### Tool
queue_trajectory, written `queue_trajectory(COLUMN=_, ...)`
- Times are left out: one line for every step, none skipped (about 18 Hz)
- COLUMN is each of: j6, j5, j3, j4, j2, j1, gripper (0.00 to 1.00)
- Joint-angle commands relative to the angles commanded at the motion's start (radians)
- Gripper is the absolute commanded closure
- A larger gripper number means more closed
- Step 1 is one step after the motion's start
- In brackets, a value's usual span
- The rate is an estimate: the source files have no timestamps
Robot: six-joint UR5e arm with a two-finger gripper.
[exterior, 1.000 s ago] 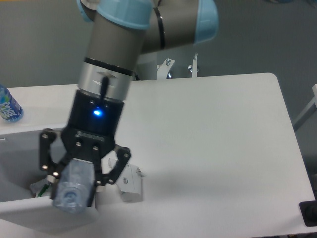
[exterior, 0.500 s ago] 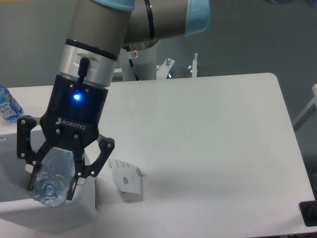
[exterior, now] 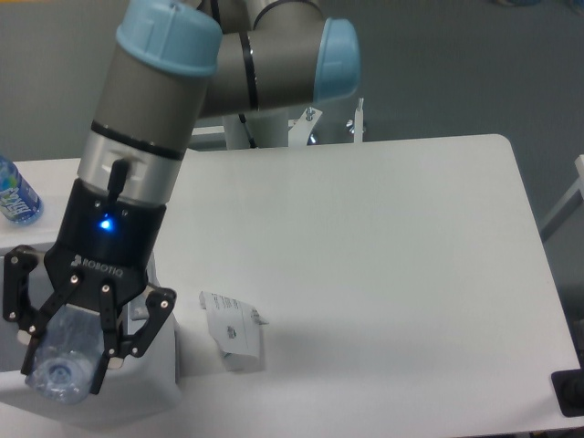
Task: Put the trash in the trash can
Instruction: 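Lower the bottle into the bin and open the gripper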
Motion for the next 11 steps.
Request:
queue_trajectory(j6=0.0, j5=0.0, j3=-0.002, j4=0.0, j2=0.0, j1=0.0, gripper=0.01)
queue_trajectory(j6=0.0, j5=0.0, j3=-0.002, j4=0.0, j2=0.0, j1=0.0, gripper=0.0)
queue_trajectory(j6=0.0, j5=0.002, j3=-0.005, j4=0.0, j2=0.0, j1=0.0, gripper=0.0)
queue_trajectory(j6=0.0, j5=0.002, j3=-0.014, j4=0.0, j2=0.005, j1=0.002, gripper=0.0)
queue_trajectory(j6=-0.002, j5=0.002, j3=-0.021, j4=0.0, j2=0.011, j1=0.0, gripper=0.0)
queue_trajectory(j6=-0.003, j5=0.0, j3=-0.029, j4=0.0, j2=0.017, j1=0.003, gripper=0.0)
queue_trajectory(j6=-0.006, j5=0.002, j3=-0.035, j4=-0.002, j2=0.032, j1=0.011, gripper=0.0)
queue_trajectory(j6=-0.006, j5=0.002, j3=-0.044, j4=-0.002, j2=0.041, j1=0.024, gripper=0.0)
queue_trajectory(j6=-0.008, j5=0.002, j3=-0.054, j4=-0.002, j2=0.043, j1=0.047, gripper=0.0)
queue_trajectory(j6=-0.005, j5=0.005, j3=-0.058, j4=-0.002, j2=0.043, j1=0.064, gripper=0.0)
queue_trajectory(j6=-0.005, j5=0.012, j3=-0.06, j4=-0.002, j2=0.043, j1=0.075, gripper=0.0)
